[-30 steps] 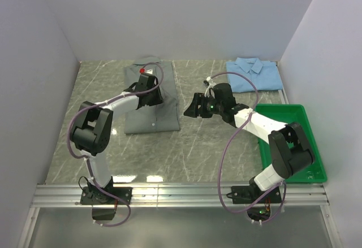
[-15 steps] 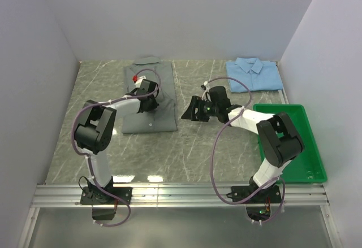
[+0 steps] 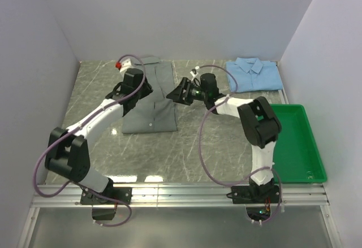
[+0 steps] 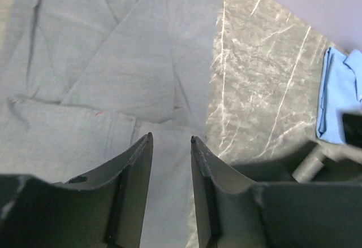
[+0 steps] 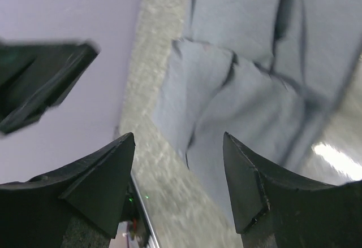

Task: Fold and stack the long sleeve shirts
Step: Fold the shirt

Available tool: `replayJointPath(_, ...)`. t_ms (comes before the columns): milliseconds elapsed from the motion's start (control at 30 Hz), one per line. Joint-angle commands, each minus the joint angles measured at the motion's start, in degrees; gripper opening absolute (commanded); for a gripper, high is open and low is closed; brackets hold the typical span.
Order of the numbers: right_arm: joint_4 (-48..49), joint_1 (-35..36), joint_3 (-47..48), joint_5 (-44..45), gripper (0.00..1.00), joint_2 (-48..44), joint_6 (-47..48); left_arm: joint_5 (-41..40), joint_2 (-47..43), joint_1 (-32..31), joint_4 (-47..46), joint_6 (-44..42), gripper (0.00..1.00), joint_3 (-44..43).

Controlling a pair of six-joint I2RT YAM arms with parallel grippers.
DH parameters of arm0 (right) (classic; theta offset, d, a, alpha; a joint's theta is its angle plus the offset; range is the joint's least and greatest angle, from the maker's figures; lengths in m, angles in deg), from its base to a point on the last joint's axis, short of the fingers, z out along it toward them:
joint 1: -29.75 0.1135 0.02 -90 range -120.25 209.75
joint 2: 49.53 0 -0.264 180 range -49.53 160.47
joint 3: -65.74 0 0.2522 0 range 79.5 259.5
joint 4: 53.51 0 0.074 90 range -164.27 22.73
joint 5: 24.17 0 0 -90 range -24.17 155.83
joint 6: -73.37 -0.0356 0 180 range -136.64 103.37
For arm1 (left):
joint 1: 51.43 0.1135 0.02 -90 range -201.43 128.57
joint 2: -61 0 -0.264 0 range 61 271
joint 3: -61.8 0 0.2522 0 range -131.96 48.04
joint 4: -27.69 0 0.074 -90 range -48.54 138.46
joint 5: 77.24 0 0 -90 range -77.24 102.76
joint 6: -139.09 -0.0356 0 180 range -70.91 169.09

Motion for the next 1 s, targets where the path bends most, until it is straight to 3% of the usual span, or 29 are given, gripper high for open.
replayJointPath(0, 9.9, 2.0, 5.9, -4.9, 0.71, 5.4, -6.1, -0.9, -2.9, 1.4, 4.4, 1.7, 0.4, 4.9)
replayJointPath(267, 10.9, 5.4, 17.2, -7.5, 0.71, 17.9, -5.5, 5.2, -5.6, 5.6, 4.9, 7.7, 0.39, 20.8)
replayJointPath(467, 8.7, 4.5, 21.0, -5.7, 0.71, 23.6, -6.0, 10.3, -3.3, 6.9, 3.9, 9.7, 0.37, 26.5)
replayJointPath(633, 10.3, 2.5, 21.5, -4.5, 0.71, 26.6, -9.0, 14.0, -1.0, 9.7, 2.9, 9.7, 0.36, 27.6)
replayJointPath(967, -0.7, -1.6, 20.9, 1.6, 0.71, 22.6, -4.5, 16.8, -3.1, 9.8, 3.4, 6.8, 0.4, 22.8)
